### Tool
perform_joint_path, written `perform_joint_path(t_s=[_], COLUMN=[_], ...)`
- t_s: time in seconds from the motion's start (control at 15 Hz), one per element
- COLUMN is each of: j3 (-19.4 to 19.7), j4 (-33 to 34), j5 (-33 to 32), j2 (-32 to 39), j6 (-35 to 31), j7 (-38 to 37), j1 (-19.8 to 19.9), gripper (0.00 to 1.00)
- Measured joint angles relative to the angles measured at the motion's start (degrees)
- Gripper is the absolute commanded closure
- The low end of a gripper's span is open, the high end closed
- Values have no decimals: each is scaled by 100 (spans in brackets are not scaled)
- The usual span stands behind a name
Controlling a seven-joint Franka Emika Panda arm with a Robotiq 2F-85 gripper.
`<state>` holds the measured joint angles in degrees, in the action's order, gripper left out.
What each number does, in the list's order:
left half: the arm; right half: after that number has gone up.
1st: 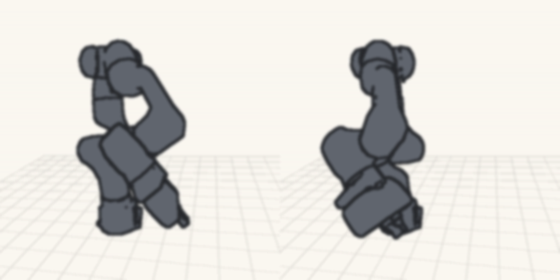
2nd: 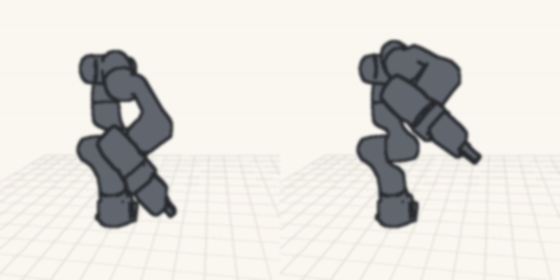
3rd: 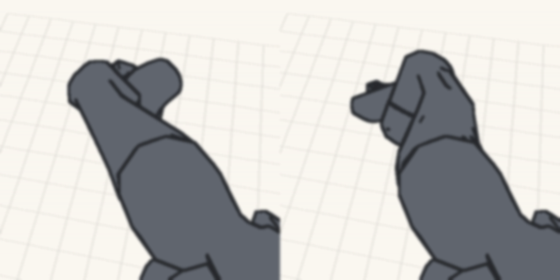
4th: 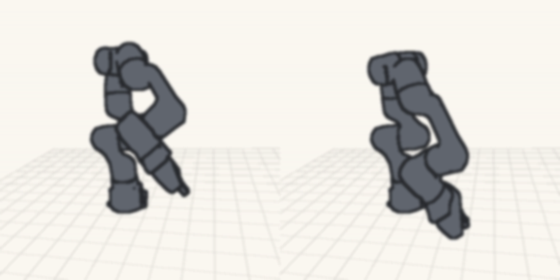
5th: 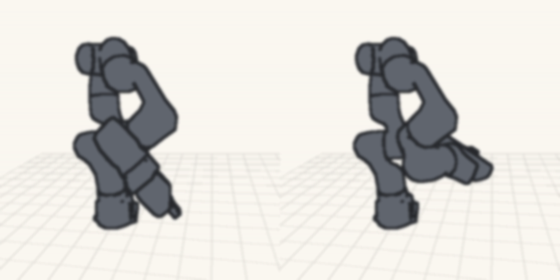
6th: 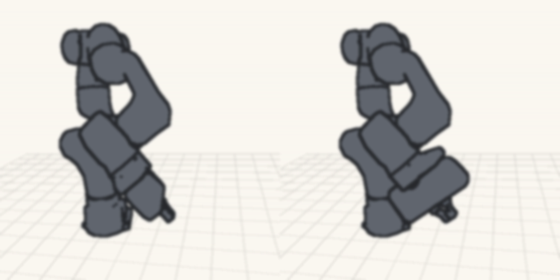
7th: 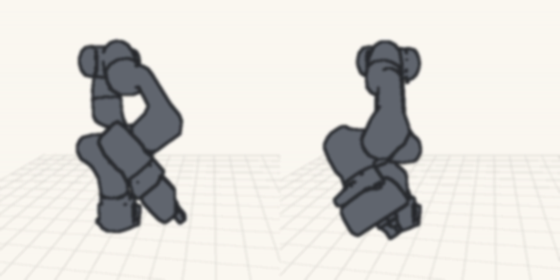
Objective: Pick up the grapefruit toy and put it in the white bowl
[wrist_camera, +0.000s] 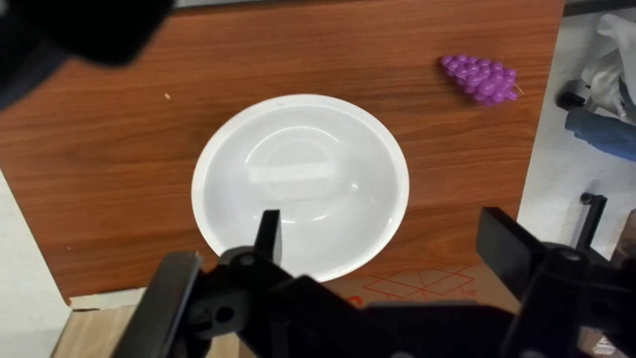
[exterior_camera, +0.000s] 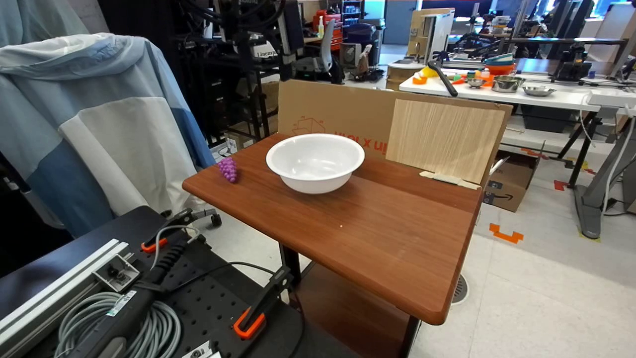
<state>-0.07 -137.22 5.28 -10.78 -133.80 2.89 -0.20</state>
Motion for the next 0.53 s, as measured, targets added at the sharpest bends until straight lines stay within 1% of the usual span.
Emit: perform_joint_path(t_s=[0.27,0.53], j3=[-98,-287], j4=[546,1166], j5=[-1,0], j2=[530,1257], j6=[48,481], j7=[797,1516], j1=[-259,-406], gripper=[0,0])
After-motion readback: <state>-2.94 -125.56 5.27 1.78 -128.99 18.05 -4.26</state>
